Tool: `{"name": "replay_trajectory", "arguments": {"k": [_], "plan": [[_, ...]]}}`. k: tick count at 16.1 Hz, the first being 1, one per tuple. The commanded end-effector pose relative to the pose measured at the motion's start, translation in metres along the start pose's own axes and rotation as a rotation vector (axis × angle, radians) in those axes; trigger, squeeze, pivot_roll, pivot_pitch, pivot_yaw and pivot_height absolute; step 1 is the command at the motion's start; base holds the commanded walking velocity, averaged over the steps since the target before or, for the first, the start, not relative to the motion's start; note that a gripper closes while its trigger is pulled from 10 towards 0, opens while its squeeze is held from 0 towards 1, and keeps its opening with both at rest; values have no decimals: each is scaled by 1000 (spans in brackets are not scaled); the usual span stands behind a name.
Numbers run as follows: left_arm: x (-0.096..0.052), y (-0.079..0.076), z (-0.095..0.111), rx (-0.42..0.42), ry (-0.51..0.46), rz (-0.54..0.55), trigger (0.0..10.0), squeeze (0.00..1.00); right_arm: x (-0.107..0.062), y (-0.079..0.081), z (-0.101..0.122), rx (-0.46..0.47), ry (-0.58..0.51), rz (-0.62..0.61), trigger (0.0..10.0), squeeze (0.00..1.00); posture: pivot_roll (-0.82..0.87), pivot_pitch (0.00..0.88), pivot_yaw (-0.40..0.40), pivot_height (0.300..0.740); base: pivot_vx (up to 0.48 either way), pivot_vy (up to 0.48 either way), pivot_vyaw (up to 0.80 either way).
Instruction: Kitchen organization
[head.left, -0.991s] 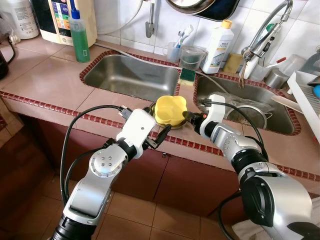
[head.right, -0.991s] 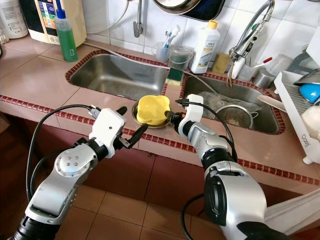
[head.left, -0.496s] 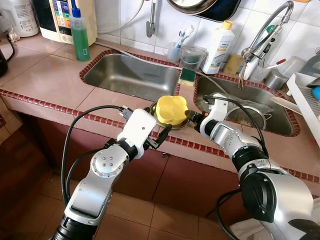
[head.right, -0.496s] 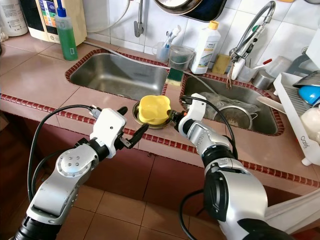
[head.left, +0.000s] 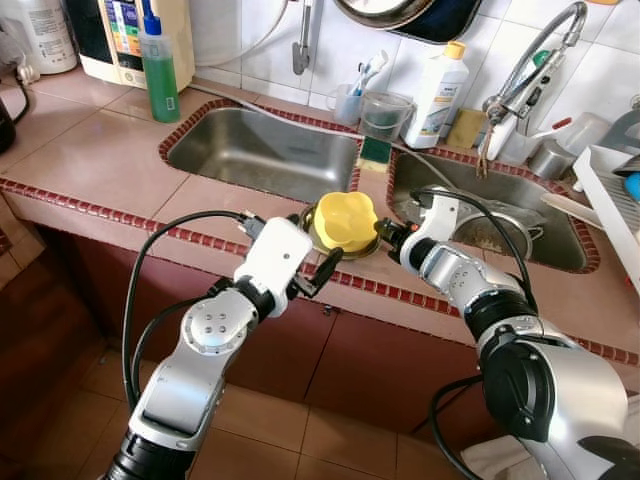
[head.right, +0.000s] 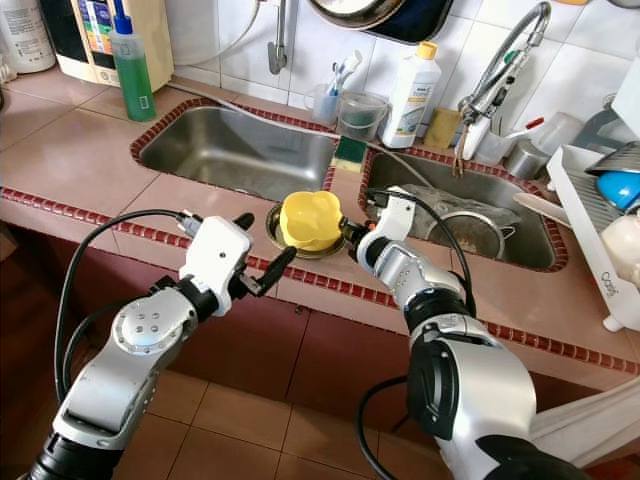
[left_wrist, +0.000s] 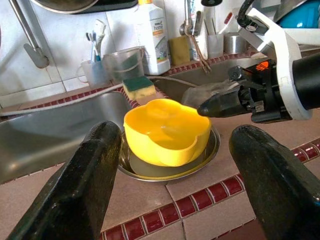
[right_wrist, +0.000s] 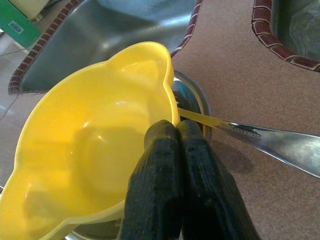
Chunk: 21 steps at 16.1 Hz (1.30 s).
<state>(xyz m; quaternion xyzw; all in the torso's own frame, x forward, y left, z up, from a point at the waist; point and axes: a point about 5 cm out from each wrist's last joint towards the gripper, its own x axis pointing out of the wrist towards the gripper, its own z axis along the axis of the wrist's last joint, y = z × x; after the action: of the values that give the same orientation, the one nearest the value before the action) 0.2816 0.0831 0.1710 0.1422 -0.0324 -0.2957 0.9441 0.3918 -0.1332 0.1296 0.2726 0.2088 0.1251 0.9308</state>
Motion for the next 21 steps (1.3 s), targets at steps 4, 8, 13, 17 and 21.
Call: {"name": "replay_trajectory", "arguments": {"k": [4,8,13,17,21], "plan": [[2,-6,4,15,-9,-28,10000,0,-1,-1,5,9,-16,2,0,0,90,0,-147,740,0,0,0],[1,-8,4,16,-9,-35,10000,0,-2,12,20,99,-110,162,0,0,93,0,-146,740,0,0,0],[2,-9,4,18,-9,-40,10000,0,-4,19,31,134,-167,275,0,0,92,0,-144,740,0,0,0],[2,-9,4,19,-9,-42,10000,0,-3,17,26,77,-146,238,10000,1000,89,0,-142,740,0,0,0],[1,-3,3,4,0,-34,10000,0,-3,10,34,-2,-163,97,10000,1000,84,0,-142,740,0,0,0]]}}
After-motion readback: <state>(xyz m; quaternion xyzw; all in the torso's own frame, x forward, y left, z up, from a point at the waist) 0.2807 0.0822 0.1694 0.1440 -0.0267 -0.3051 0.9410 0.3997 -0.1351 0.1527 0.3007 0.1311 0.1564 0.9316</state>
